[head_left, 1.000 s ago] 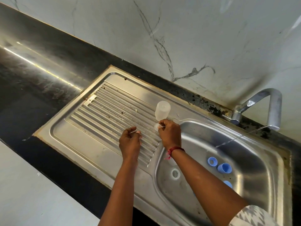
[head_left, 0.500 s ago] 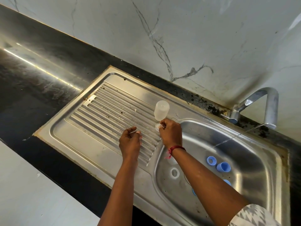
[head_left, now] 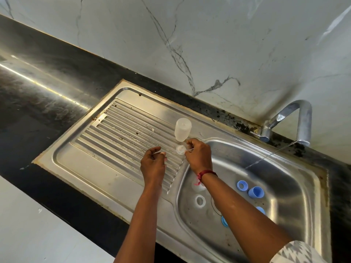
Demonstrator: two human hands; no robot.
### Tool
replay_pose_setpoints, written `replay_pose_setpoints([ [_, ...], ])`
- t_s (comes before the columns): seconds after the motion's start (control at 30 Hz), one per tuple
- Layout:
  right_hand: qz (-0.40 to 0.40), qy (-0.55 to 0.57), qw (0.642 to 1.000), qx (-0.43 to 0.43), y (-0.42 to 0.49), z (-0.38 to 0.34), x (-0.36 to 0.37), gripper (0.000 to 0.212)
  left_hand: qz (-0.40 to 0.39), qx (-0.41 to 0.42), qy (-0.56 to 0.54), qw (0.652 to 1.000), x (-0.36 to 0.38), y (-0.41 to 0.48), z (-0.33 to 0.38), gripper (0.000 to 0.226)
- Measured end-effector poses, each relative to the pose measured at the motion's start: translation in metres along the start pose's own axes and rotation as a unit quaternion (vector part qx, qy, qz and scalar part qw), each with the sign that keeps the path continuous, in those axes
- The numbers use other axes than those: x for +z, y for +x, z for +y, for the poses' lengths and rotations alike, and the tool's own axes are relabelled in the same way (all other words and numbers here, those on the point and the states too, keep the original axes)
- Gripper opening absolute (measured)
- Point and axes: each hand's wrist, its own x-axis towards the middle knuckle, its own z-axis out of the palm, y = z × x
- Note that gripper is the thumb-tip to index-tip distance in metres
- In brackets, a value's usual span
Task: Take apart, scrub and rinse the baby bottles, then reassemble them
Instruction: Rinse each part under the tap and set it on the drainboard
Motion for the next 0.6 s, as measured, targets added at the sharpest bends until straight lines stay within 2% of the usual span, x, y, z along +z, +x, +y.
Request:
replay_pose_setpoints([
  [0.17, 0.018, 0.022, 1.000, -0.009, -0.013, 0.016, -0.026, 0.027, -0.050, 0.013, 0.020, 0.998, 0.032, -0.017, 0.000, 0.016],
  [0.3, 0.049, 0.020, 0.999, -0.006, -0.030, 0.045, -0.052, 0.019, -0.160, 0.009, 0.018, 0.987, 0.065, -0.039, -0.008, 0.012],
  [0.43, 0.056, -0.003, 0.998, 0.038, -0.049, 0.092, -0.074, 0.016, -0.251, -0.015, 0.040, 0.967, 0.100, -0.059, -0.025, 0.008],
  [0.53, 0.029, -0.044, 0.994, 0.091, -0.064, 0.131, -0.086, 0.015, -0.321, -0.046, 0.087, 0.942, 0.123, -0.072, -0.040, 0.010],
  [0.6, -0.005, -0.077, 0.991, 0.114, -0.072, 0.155, -0.093, 0.012, -0.346, -0.096, 0.085, 0.929, 0.135, -0.081, -0.047, 0.010],
])
